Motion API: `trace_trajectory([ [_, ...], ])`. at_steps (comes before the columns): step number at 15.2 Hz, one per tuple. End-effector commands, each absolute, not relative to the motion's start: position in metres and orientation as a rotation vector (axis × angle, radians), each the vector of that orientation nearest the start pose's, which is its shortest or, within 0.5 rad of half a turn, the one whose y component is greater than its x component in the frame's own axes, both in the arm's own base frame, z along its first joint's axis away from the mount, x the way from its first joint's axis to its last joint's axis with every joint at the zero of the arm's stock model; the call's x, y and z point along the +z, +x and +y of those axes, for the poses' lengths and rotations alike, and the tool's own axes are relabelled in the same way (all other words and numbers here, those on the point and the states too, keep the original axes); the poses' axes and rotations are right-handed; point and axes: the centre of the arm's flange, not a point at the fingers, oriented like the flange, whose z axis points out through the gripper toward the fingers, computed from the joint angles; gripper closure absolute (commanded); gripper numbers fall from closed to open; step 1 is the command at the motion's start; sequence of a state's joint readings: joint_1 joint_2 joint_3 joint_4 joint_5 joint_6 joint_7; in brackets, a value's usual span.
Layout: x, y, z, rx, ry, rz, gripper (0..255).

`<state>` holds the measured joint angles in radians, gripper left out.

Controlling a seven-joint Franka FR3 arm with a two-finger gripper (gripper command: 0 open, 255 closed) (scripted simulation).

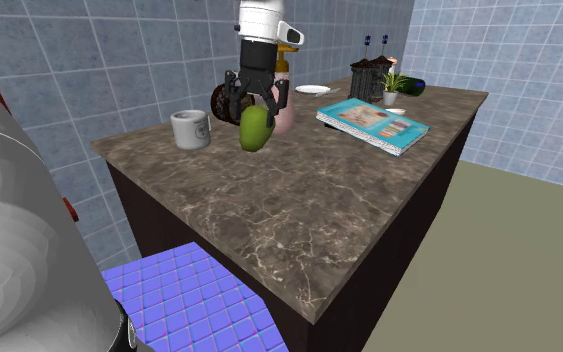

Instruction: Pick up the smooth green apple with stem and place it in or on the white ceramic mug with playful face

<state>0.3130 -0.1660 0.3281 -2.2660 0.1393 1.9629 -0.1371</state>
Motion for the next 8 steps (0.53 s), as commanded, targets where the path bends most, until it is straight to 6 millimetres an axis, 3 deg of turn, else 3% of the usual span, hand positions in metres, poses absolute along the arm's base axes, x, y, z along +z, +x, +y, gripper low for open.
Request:
trace_trajectory([
  [1,0.424,0.374,0.294,0.244,-2.907,-1.073,255],
  [8,0.461,0.374,0.294,0.244,-2.907,-1.073,255],
])
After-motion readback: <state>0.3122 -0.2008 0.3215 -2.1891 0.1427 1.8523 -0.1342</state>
